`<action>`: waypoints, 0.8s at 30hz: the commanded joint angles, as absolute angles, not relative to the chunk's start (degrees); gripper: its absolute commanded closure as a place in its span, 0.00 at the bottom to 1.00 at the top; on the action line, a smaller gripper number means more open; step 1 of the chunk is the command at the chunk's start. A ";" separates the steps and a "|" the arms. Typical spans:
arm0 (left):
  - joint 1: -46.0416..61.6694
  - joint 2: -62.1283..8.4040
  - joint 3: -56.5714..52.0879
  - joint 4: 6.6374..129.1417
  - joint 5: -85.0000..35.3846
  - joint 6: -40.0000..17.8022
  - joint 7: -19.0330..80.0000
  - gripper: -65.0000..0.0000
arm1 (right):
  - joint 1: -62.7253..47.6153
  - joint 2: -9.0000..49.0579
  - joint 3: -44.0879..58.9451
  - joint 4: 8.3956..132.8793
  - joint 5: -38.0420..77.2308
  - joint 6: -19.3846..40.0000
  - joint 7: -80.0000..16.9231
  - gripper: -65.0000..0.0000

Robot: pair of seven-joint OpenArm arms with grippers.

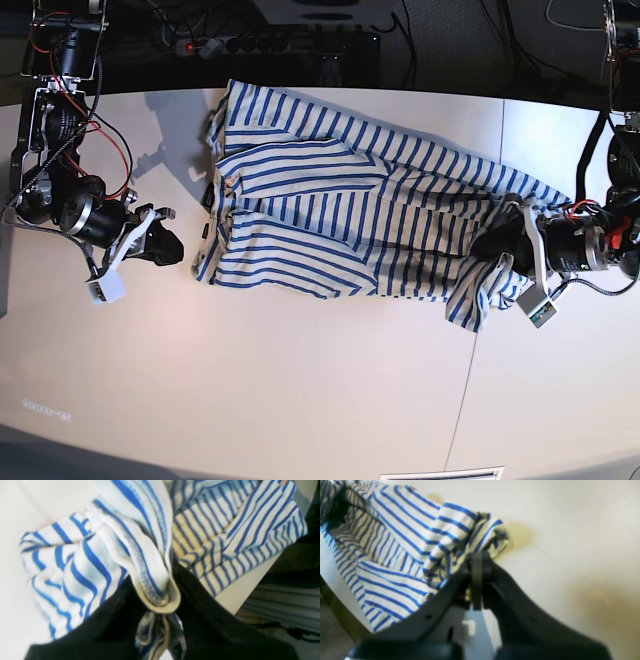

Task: Fold the T-shirt properly
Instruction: 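Grasp the shirt's end with the left gripper and fold it inward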

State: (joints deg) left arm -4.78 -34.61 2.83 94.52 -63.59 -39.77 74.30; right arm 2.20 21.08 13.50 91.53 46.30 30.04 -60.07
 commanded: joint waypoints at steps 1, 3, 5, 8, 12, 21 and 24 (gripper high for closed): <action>-6.00 -34.41 2.31 95.59 -64.45 -40.00 72.31 1.00 | 3.14 21.89 13.91 92.40 47.33 34.37 -58.96 1.00; -5.72 -32.21 2.42 95.59 -62.26 -40.00 71.07 1.00 | 3.14 21.87 13.91 92.40 47.35 34.35 -58.94 1.00; -5.43 -30.57 3.14 95.57 -61.34 -40.00 70.48 1.00 | 3.11 21.87 13.91 92.40 47.35 34.35 -58.94 1.00; -5.23 -29.10 5.85 95.57 -59.61 -40.00 70.48 1.00 | 3.14 21.87 13.91 92.40 47.40 34.35 -58.92 1.00; -5.23 -27.97 10.94 95.57 -57.95 -40.00 70.48 1.00 | 3.14 21.89 13.91 92.40 47.35 34.35 -58.94 1.00; -5.23 -23.77 14.46 95.57 -53.74 -40.00 69.43 1.00 | 3.14 21.89 13.91 92.40 47.35 34.35 -58.92 1.00; -5.23 -23.07 14.72 95.57 -54.17 -40.00 69.43 1.00 | 3.14 21.89 13.91 92.40 47.35 34.35 -58.92 1.00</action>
State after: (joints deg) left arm -4.16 -22.81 14.94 94.63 -52.66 -39.75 70.61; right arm 2.20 21.10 13.50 91.53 46.30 30.04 -60.07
